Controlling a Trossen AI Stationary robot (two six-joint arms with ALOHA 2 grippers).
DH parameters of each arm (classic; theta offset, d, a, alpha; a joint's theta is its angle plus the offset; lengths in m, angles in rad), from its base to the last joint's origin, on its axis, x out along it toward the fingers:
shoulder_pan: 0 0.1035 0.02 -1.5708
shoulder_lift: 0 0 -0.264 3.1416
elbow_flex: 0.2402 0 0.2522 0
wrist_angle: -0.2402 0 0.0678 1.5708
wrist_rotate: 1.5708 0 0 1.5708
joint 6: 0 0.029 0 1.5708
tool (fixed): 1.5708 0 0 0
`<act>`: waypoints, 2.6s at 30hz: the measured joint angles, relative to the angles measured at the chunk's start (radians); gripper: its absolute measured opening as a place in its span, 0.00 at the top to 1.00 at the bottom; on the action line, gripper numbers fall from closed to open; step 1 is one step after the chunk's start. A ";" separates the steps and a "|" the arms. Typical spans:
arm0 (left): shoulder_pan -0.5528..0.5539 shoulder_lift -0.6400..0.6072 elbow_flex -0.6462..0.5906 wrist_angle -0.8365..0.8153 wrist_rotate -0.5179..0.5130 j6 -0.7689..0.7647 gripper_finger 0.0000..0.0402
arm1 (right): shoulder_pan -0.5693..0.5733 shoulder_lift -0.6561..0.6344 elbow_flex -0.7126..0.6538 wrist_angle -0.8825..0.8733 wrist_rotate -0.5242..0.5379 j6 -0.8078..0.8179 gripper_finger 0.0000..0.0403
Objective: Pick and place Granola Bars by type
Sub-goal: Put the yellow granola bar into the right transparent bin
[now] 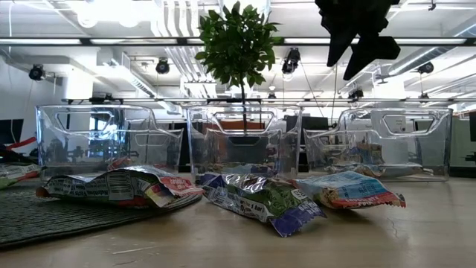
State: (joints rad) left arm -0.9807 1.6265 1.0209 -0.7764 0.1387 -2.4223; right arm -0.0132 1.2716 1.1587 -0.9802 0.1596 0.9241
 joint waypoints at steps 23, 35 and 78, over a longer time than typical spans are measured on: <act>-0.008 0.019 -0.013 -0.045 0.107 -0.003 0.69 | 0.000 0.043 -0.007 0.014 -0.002 0.016 0.41; -0.011 0.019 -0.082 0.038 0.086 -0.014 0.69 | 0.000 0.101 -0.007 0.021 -0.035 -0.009 0.41; -0.111 -0.459 -0.091 0.267 -1.448 0.691 0.87 | 0.000 0.096 0.055 0.052 -0.029 -0.062 0.44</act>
State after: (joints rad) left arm -1.0912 1.1676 0.9303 -0.5095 -1.3094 -1.7310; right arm -0.0128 1.3678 1.2134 -0.9279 0.1306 0.8625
